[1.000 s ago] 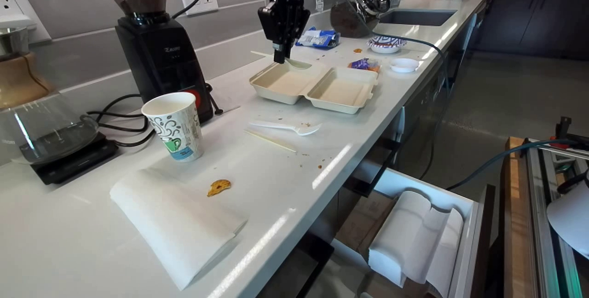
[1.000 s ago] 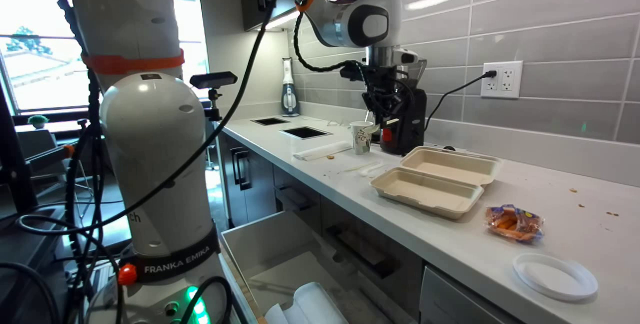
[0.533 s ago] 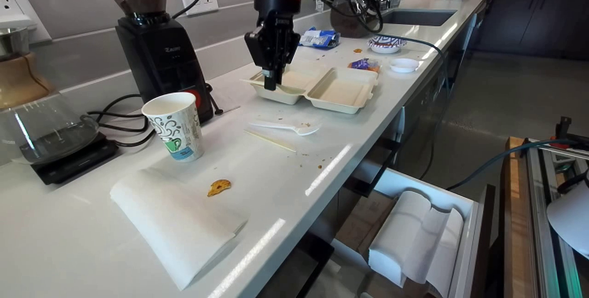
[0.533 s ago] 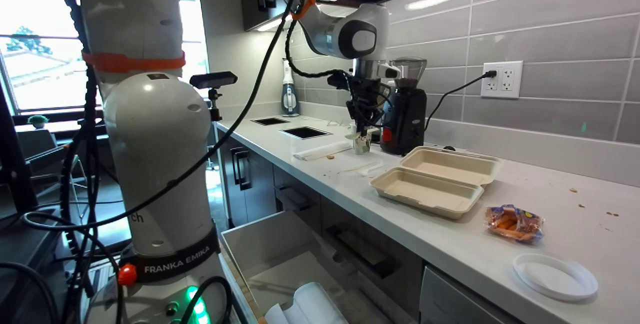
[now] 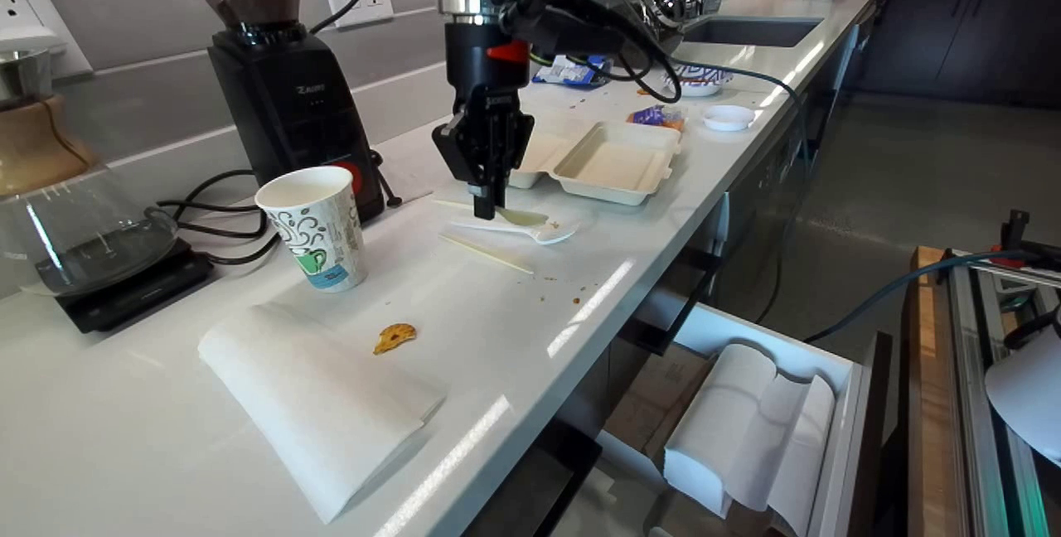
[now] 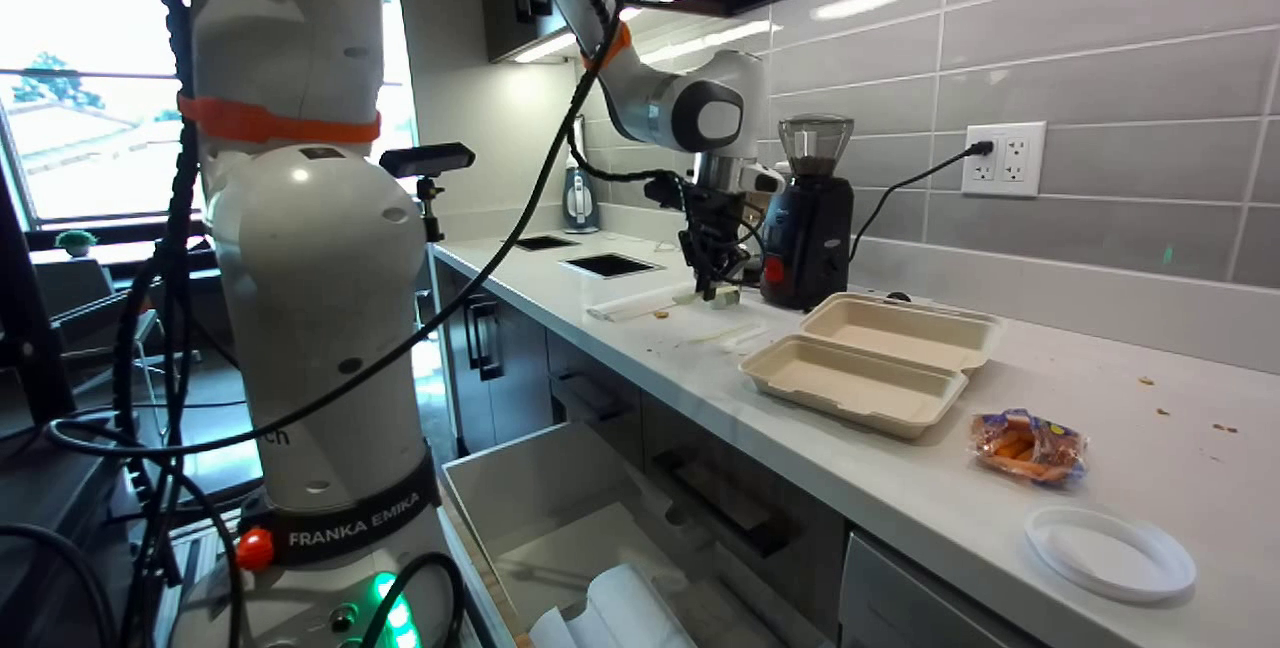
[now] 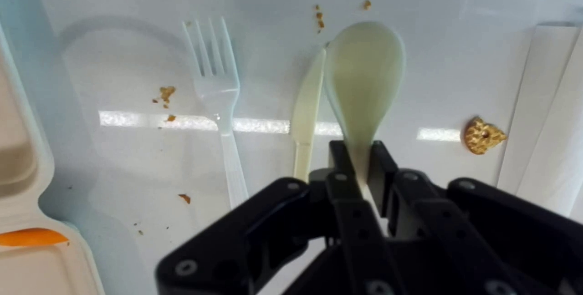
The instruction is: Put the orange object on the spoon, then pour out the object from the spoon into the lunch pack
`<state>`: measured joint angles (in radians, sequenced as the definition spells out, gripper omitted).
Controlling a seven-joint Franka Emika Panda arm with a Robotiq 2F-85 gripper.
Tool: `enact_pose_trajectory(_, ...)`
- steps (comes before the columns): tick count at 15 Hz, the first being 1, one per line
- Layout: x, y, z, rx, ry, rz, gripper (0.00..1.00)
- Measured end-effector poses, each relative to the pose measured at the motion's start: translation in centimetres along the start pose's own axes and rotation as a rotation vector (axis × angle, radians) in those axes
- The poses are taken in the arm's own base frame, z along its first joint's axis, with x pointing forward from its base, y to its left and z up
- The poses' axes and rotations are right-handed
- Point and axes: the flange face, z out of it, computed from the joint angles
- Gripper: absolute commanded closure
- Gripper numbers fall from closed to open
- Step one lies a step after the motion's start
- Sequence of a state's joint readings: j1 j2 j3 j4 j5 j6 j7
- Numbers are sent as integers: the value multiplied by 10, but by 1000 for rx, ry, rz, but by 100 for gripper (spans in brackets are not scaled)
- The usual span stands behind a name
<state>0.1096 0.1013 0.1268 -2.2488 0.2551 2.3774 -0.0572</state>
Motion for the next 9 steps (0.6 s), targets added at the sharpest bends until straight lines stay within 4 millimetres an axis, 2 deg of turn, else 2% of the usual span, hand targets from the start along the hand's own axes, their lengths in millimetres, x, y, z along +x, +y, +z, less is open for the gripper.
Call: enact_pose_trajectory(9, 8, -21, 35, 39, -4, 13, 96)
